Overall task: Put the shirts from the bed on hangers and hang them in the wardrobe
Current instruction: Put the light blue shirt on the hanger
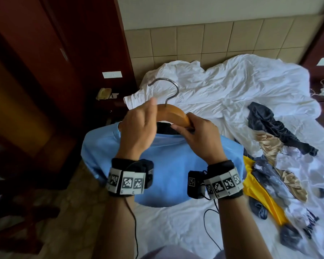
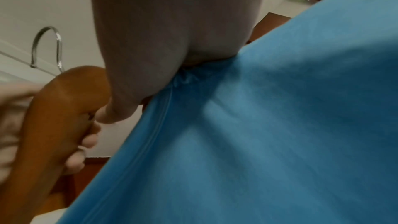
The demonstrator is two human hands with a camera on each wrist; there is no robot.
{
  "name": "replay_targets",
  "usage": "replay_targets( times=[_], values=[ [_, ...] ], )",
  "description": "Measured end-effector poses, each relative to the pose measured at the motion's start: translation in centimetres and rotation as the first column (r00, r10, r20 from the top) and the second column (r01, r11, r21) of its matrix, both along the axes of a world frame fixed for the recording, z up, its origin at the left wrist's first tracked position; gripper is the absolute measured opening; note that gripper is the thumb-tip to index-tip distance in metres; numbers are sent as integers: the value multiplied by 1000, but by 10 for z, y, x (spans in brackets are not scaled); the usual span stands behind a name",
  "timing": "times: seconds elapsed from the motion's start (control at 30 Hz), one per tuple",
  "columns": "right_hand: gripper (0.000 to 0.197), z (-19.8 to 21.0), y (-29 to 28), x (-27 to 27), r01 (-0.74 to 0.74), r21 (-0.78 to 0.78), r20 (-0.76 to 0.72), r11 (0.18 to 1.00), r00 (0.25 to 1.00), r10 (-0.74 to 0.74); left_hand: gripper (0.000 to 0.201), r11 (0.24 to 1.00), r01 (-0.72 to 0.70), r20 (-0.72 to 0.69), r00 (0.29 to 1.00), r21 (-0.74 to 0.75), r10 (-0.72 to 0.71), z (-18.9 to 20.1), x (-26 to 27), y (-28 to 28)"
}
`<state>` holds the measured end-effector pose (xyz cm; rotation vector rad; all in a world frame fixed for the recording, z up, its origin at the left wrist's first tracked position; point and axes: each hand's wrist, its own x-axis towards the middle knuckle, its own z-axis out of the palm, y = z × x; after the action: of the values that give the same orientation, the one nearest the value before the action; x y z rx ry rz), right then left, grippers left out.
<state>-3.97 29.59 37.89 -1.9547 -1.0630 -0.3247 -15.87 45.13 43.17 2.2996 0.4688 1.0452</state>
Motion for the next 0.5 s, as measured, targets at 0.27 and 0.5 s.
replay_targets(
  times=[0.27, 0.5],
  values=[
    [55, -10, -20, 20, 38, -16, -74, 999, 996, -39, 66, 988, -136, 187, 971, -76, 148, -4, 9, -2],
    [65, -33, -47, 46, 31, -159, -227, 987, 972, -67, 66, 976, -193, 169, 963, -104, 209, -11, 2, 20]
  ],
)
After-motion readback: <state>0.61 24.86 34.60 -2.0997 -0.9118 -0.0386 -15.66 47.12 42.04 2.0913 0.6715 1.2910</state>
